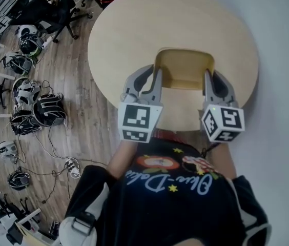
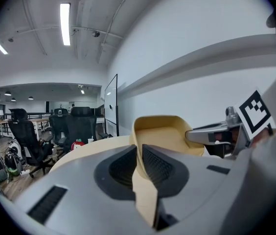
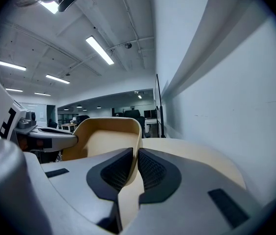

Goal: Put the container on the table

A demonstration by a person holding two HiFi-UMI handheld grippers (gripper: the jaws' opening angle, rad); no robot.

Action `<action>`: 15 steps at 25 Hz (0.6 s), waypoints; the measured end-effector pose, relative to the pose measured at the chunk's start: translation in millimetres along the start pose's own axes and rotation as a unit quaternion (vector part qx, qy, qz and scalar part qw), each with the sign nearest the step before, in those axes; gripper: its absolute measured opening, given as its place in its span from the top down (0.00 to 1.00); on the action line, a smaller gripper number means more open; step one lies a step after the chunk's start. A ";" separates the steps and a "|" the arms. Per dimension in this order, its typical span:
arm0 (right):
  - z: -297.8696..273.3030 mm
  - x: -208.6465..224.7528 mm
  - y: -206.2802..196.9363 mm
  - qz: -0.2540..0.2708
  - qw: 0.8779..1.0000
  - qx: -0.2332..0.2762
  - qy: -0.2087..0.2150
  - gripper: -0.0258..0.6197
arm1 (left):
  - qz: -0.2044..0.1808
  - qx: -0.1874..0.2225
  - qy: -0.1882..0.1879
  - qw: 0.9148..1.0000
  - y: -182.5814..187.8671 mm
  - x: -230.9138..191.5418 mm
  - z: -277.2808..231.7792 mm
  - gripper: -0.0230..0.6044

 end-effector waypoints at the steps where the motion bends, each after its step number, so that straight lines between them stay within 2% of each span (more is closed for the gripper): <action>1: -3.5 0.7 -0.7 -0.002 1.000 -0.002 -0.002 0.92 | 0.001 -0.003 -0.002 1.000 -1.2 -1.9 -3.5 0.92; 15: -76.2 16.5 -7.6 -0.025 0.998 -0.053 -0.025 0.92 | 0.004 -0.046 -0.028 0.999 -12.9 -40.0 -73.7 0.92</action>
Point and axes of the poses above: the fingertips, and each gripper's own axes: z backward along the fingers, x to its right, y out of its top, the point moved 9 cm from there along z, backward along the fingers, and after that the axes turned 12 degrees about y, right-handed, at the moved point
